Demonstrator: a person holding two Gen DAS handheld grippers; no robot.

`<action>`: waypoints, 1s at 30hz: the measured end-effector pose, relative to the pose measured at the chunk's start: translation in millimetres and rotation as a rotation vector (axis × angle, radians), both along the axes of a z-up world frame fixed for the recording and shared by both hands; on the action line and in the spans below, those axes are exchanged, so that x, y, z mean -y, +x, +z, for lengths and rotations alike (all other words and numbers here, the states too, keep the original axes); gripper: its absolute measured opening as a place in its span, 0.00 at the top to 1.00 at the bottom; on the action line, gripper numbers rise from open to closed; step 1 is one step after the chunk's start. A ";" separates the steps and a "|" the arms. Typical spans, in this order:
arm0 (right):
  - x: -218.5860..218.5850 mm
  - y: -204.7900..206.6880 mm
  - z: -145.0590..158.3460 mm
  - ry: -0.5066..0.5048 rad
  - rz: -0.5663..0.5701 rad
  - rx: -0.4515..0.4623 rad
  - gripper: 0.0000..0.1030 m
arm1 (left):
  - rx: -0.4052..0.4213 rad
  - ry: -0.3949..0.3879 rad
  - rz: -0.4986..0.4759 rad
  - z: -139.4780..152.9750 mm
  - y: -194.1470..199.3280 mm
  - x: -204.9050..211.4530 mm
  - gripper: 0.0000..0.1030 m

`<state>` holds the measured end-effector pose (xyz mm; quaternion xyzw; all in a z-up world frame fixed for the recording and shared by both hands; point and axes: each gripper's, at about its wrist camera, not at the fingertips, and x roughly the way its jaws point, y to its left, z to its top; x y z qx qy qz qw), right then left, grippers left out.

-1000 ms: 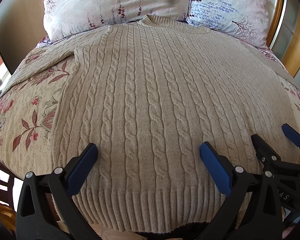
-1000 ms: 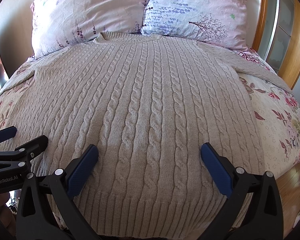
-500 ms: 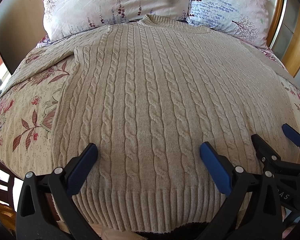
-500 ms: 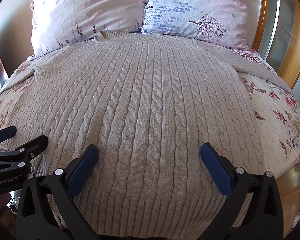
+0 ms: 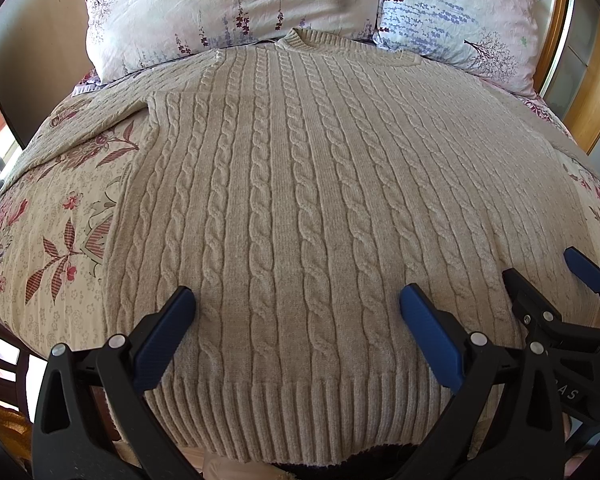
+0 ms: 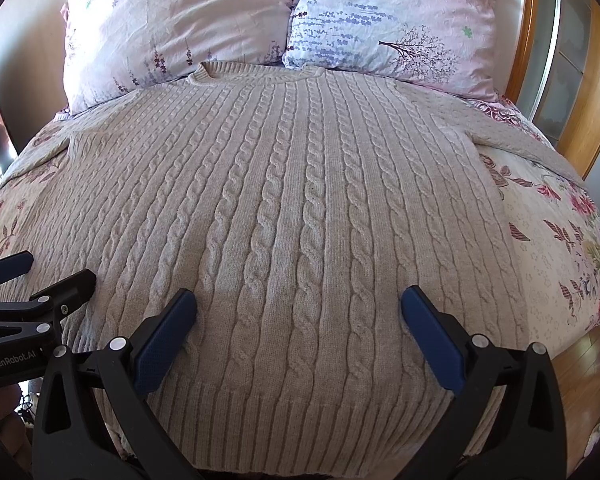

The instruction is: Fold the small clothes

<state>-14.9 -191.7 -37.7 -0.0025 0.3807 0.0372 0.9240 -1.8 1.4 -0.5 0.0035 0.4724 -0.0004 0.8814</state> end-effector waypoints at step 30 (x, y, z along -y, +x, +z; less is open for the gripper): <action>310.0 150.9 5.9 0.726 -0.539 -0.074 0.35 | 0.275 -0.160 -0.112 65.4 76.0 -23.6 0.02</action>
